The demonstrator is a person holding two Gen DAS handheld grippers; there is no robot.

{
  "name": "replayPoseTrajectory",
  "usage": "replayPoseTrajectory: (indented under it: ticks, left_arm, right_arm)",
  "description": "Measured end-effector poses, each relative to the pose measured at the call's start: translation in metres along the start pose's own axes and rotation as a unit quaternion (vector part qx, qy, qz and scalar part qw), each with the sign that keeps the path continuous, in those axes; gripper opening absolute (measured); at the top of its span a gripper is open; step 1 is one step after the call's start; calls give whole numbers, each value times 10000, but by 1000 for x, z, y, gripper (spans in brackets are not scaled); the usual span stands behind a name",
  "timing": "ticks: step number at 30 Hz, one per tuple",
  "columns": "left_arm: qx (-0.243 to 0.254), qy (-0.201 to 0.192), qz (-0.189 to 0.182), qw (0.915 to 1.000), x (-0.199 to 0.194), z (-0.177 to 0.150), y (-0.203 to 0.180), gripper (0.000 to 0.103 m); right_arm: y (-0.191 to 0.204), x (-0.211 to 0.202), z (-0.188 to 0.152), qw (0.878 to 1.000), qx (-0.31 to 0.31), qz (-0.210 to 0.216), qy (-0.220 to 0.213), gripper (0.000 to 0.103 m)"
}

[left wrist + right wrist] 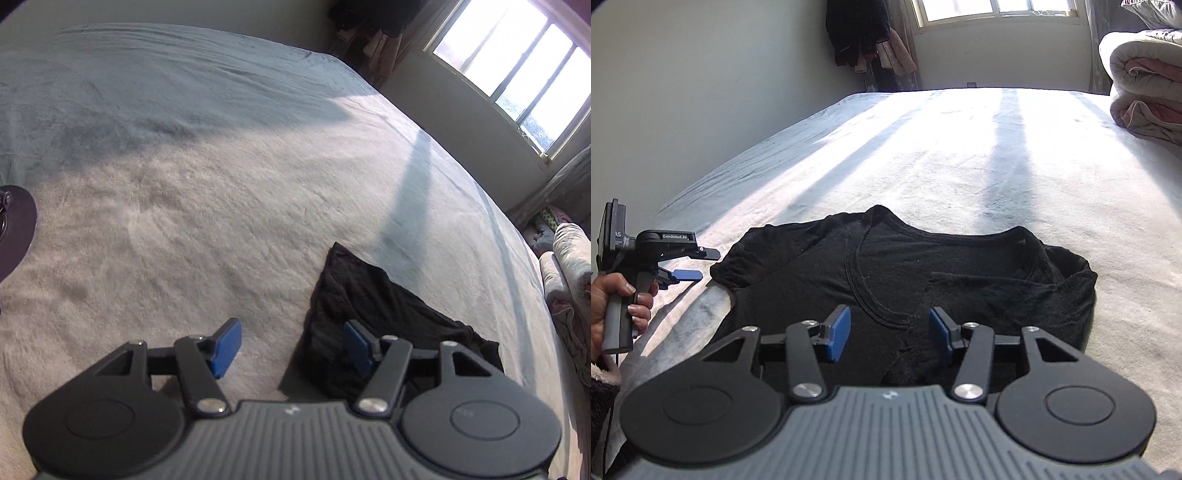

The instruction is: Fold clothes

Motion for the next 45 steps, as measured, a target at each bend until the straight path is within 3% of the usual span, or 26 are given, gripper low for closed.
replayPoseTrajectory:
  ticks: [6, 8, 14, 23, 29, 34, 39, 40, 43, 45]
  left_arm:
    - [221, 129, -503, 9984, 7, -11, -20, 59]
    - [478, 132, -556, 9972, 11, -15, -23, 46]
    - [834, -1, -787, 9934, 12, -14, -15, 30]
    - [-11, 162, -1560, 9876, 19, -8, 7, 26]
    - [-417, 58, -1962, 9797, 23, -10, 10, 10]
    - [-465, -102, -2361, 9706, 18, -9, 3, 6]
    - [-505, -60, -2420, 9689, 20, -11, 2, 6]
    - [-504, -50, -2409, 9692, 20, -11, 2, 6]
    - [-485, -25, -2371, 9703, 22, -11, 1, 1]
    - [-221, -114, -2284, 9733, 18, -9, -5, 0]
  right_arm:
    - [37, 33, 37, 9982, 453, -195, -331, 54]
    - [48, 46, 40, 9980, 499, -161, -349, 54]
    - [76, 102, 37, 9993, 339, -150, 3, 54]
    - [151, 195, 39, 9905, 542, 688, 1063, 54]
    - [195, 235, 23, 9855, 87, 589, 1589, 55]
    - [216, 259, 7, 9796, -308, 369, 1953, 55]
    - [233, 272, -5, 9730, -1079, 46, 2042, 55]
    - [235, 274, -7, 9715, -1246, -27, 2016, 50]
    - [233, 272, -5, 9730, -1386, -93, 1844, 9]
    - [225, 267, -1, 9775, -1218, -106, 1719, 5]
Point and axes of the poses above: each gripper's, at about its wrist camera, not at the fingertips, and x roughly the way its jaws point, y to its left, z to its top, the point moved 5 cm from there along x, roughly the way its jaws point, and after that the axes turned 13 degrees about -y, right-handed, at the moved point
